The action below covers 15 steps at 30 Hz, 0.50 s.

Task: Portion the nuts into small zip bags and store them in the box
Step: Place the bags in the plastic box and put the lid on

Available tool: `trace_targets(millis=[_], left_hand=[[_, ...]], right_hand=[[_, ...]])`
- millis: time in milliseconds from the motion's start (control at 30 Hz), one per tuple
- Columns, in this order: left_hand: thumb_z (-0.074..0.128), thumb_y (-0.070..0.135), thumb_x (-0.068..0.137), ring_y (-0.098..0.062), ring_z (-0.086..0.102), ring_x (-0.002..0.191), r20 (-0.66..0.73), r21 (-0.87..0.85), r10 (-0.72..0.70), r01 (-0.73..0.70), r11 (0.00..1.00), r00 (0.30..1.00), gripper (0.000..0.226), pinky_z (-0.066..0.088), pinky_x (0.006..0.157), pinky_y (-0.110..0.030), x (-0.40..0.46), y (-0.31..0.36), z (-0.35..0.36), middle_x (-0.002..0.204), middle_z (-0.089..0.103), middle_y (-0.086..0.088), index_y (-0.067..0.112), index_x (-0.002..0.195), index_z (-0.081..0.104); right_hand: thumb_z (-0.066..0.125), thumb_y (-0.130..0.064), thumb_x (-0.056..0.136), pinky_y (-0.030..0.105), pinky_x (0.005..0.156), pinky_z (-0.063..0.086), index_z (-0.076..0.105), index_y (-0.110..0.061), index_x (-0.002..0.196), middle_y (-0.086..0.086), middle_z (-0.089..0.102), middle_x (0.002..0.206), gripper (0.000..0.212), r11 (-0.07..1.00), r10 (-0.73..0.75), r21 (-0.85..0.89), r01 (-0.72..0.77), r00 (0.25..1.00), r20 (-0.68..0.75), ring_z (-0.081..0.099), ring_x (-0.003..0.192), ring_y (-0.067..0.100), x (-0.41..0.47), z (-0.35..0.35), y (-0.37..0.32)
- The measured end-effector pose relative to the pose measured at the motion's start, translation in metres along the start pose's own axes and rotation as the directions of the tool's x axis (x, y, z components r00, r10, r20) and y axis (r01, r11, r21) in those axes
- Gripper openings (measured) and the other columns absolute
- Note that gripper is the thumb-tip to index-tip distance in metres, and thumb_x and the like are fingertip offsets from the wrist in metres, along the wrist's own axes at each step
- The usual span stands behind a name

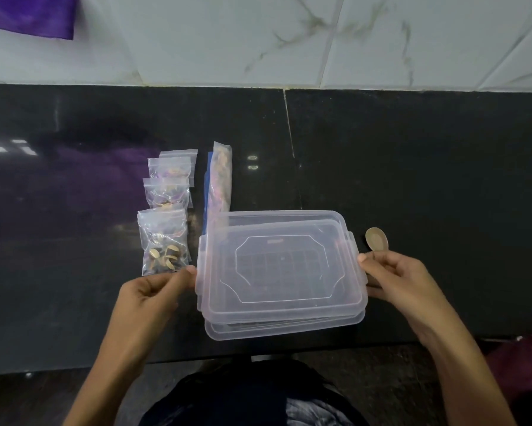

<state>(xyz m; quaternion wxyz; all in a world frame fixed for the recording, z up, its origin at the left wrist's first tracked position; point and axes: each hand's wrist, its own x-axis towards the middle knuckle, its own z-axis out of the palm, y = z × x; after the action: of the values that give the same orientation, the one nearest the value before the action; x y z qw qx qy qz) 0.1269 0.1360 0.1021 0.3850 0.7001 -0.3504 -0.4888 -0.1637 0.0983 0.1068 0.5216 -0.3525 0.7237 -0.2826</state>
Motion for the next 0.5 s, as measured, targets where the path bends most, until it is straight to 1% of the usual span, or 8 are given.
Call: trace_targets(millis=[33, 100, 167, 233, 300, 367, 433, 500], left_hand=[[0.064, 0.02, 0.088, -0.005, 0.069, 0.08, -0.005, 0.032, 0.015, -0.015, 0.999, 1.0, 0.021, 0.051, 0.079, -0.03, -0.002, 0.004, 0.0, 0.079, 0.076, 0.004, 0.016, 0.073, 0.078], [0.07, 0.02, 0.081, 0.002, 0.069, 0.073, -0.011, 0.064, 0.033, -0.032, 0.997, 0.999, 0.009, 0.048, 0.069, -0.02, -0.005, 0.009, 0.001, 0.076, 0.075, 0.008, 0.017, 0.076, 0.077], [0.072, 0.021, 0.079, 0.002, 0.069, 0.074, -0.022, 0.09, 0.054, -0.052, 0.995, 0.998, 0.007, 0.044, 0.067, -0.017, -0.006, 0.013, 0.0, 0.075, 0.075, 0.01, 0.018, 0.076, 0.077], [0.072, 0.021, 0.078, 0.005, 0.068, 0.074, -0.043, 0.078, 0.07, -0.067, 0.995, 0.997, 0.008, 0.043, 0.067, -0.017, -0.009, 0.019, 0.0, 0.073, 0.074, 0.012, 0.021, 0.073, 0.077], [0.072, 0.021, 0.077, 0.009, 0.066, 0.073, -0.066, 0.055, 0.093, -0.09, 0.994, 0.993, 0.012, 0.043, 0.067, -0.015, -0.011, 0.029, 0.0, 0.072, 0.074, 0.014, 0.025, 0.067, 0.078], [0.072, 0.024, 0.077, 0.011, 0.065, 0.071, -0.072, 0.044, 0.143, -0.14, 0.989, 0.987, 0.016, 0.046, 0.066, -0.013, -0.009, 0.046, 0.0, 0.071, 0.073, 0.017, 0.036, 0.066, 0.076], [0.072, 0.026, 0.08, 0.008, 0.064, 0.068, -0.064, 0.102, 0.219, -0.212, 0.972, 0.974, 0.024, 0.045, 0.067, -0.016, 0.002, 0.064, 0.001, 0.07, 0.072, 0.018, 0.044, 0.064, 0.074], [0.069, 0.025, 0.085, -0.004, 0.064, 0.065, -0.05, 0.204, 0.267, -0.252, 0.946, 0.963, 0.024, 0.044, 0.064, -0.02, 0.021, 0.08, 0.008, 0.068, 0.073, 0.011, 0.035, 0.064, 0.075]], right_hand=[[0.061, -0.024, 0.09, 0.023, 0.072, 0.051, 0.07, -0.016, 0.092, -0.001, 0.072, 0.088, 0.012, 0.998, -0.034, -0.058, 0.032, 0.999, -0.029, 0.067, 0.088, 0.013, -0.002, 0.0, -0.001], [0.062, -0.027, 0.089, 0.022, 0.075, 0.046, 0.07, -0.022, 0.09, -0.007, 0.068, 0.091, 0.01, 0.986, -0.071, -0.154, 0.061, 0.996, -0.061, 0.062, 0.088, 0.006, -0.005, -0.002, -0.004], [0.061, -0.029, 0.089, 0.022, 0.074, 0.044, 0.069, -0.024, 0.09, -0.011, 0.066, 0.099, 0.01, 0.98, -0.093, -0.18, 0.08, 0.993, -0.066, 0.058, 0.089, 0.003, -0.008, -0.004, -0.008], [0.061, -0.03, 0.089, 0.02, 0.068, 0.043, 0.07, -0.025, 0.09, -0.013, 0.064, 0.107, 0.01, 0.982, -0.115, -0.157, 0.104, 0.991, -0.063, 0.059, 0.092, 0.004, -0.012, -0.007, -0.015], [0.062, -0.03, 0.088, 0.022, 0.067, 0.046, 0.07, -0.026, 0.092, -0.01, 0.068, 0.1, 0.01, 0.984, -0.156, -0.103, 0.148, 0.985, -0.07, 0.063, 0.09, 0.008, -0.015, -0.011, -0.025], [0.063, -0.028, 0.087, 0.027, 0.073, 0.052, 0.072, -0.026, 0.094, -0.003, 0.072, 0.089, 0.011, 0.977, -0.21, -0.057, 0.207, 0.975, -0.066, 0.066, 0.086, 0.013, -0.012, -0.016, -0.039], [0.063, -0.024, 0.088, 0.033, 0.078, 0.054, 0.072, -0.024, 0.096, 0.001, 0.073, 0.088, 0.012, 0.963, -0.268, -0.021, 0.268, 0.96, -0.078, 0.067, 0.084, 0.017, 0.0, -0.02, -0.055], [0.063, -0.019, 0.089, 0.033, 0.079, 0.055, 0.072, -0.022, 0.099, 0.0, 0.073, 0.089, 0.013, 0.954, -0.299, -0.008, 0.3, 0.947, -0.115, 0.068, 0.086, 0.016, 0.021, -0.023, -0.071]])
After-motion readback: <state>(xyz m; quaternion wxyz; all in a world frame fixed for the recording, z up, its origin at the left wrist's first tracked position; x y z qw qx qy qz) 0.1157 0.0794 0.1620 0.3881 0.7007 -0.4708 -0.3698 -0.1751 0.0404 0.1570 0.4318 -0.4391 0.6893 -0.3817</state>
